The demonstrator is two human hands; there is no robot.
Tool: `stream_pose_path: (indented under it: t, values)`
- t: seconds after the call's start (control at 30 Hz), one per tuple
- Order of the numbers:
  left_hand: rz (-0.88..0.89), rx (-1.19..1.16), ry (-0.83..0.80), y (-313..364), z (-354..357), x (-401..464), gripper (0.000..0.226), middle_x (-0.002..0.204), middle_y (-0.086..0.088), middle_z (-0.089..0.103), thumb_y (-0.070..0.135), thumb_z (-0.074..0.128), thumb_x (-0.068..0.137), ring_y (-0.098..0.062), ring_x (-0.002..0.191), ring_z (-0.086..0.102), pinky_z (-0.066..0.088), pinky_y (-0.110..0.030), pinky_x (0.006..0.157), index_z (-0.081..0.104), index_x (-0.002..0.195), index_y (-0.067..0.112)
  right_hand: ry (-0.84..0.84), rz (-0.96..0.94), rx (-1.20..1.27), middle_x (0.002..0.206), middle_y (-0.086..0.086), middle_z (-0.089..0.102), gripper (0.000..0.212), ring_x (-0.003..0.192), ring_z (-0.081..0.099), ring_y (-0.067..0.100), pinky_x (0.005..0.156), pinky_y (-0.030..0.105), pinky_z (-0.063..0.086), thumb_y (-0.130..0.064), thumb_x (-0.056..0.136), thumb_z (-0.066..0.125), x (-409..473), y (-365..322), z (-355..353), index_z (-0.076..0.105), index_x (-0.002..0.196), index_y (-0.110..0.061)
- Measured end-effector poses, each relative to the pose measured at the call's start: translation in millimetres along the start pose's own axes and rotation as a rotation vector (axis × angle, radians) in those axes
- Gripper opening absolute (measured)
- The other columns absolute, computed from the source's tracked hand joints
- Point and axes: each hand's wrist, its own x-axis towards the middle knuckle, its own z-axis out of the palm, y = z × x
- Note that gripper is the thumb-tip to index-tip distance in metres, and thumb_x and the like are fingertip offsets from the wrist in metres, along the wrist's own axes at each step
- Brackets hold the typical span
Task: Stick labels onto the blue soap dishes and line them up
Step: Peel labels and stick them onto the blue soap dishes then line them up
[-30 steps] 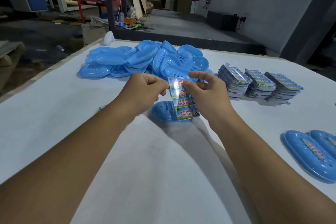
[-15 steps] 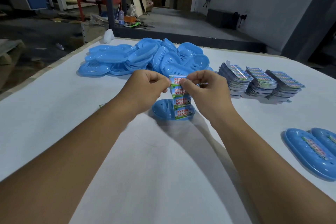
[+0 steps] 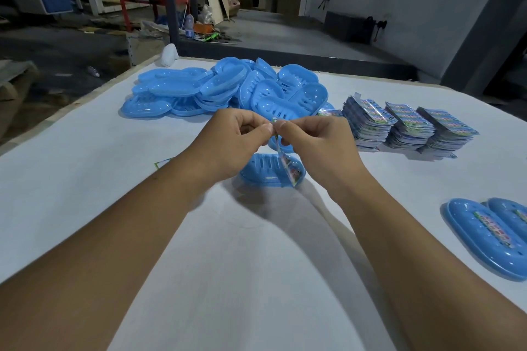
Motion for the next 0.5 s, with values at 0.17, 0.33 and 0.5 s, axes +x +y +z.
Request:
stream_pose_path:
  t: [0.17, 0.33, 0.5]
  values:
    - [-0.043, -0.007, 0.044, 1.0, -0.3, 1.2, 0.023, 0.060, 0.013, 0.063, 0.023, 0.064, 0.096, 0.000, 0.056, 0.054, 0.047, -0.012, 0.059, 0.070, 0.074, 0.018, -0.018, 0.026, 0.027, 0.073, 0.007, 0.074, 0.024, 0.059, 0.057, 0.001, 0.059, 0.021, 0.051, -0.030, 0.093, 0.072, 1.0, 0.4, -1.0, 0.079, 0.070, -0.024]
    - [-0.165, 0.085, 0.119, 0.1, -4.6, 5.9, 0.027, 0.057, 0.013, 0.057, 0.024, 0.056, 0.093, -0.009, 0.059, 0.049, 0.043, -0.028, 0.060, 0.062, 0.070, 0.010, -0.004, 0.114, 0.084, 0.066, 0.002, 0.071, 0.029, 0.053, 0.053, 0.001, 0.055, 0.018, 0.045, -0.031, 0.093, 0.072, 4.8, 1.4, -6.8, 0.079, 0.067, -0.020]
    - [-0.239, 0.184, 0.136, -3.6, -12.0, 10.1, 0.025, 0.064, 0.002, 0.054, 0.024, 0.046, 0.095, -0.016, 0.061, 0.047, 0.037, -0.031, 0.057, 0.050, 0.072, 0.014, -0.032, 0.219, 0.127, 0.067, -0.005, 0.071, 0.030, 0.055, 0.053, 0.004, 0.061, 0.024, 0.046, -0.034, 0.091, 0.074, 7.5, 1.6, -12.1, 0.079, 0.064, -0.022]
